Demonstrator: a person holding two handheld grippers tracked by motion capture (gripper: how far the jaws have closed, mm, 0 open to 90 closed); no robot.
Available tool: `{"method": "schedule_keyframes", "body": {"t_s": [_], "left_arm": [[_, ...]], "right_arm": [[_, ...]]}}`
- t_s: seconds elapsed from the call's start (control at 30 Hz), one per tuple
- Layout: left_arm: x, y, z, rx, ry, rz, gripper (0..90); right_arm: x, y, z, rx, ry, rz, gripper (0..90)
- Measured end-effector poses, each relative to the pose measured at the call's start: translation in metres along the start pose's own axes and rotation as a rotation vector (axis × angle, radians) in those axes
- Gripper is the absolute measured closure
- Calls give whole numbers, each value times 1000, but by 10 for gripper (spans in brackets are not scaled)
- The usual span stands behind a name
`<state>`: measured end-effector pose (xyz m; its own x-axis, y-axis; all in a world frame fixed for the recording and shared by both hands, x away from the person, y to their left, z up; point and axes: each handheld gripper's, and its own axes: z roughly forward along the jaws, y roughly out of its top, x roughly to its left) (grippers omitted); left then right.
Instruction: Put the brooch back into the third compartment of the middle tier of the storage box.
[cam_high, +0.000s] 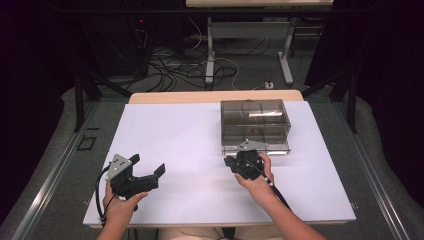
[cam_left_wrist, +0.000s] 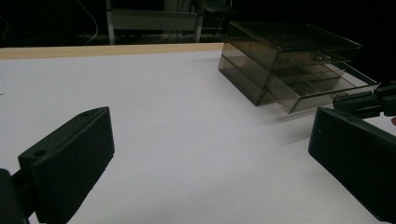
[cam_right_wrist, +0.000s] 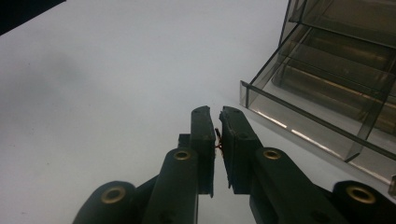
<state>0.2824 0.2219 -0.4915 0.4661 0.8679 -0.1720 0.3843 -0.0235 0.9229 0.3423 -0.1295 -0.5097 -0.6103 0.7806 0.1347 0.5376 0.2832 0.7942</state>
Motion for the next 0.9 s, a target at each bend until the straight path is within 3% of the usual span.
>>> {"method": "schedule_keyframes", "body": {"t_s": [0.9], "left_arm": [[0,0,0,0,2,1,3]], "right_arm": [[-26,10,-22,-61,-49,44,838]]}}
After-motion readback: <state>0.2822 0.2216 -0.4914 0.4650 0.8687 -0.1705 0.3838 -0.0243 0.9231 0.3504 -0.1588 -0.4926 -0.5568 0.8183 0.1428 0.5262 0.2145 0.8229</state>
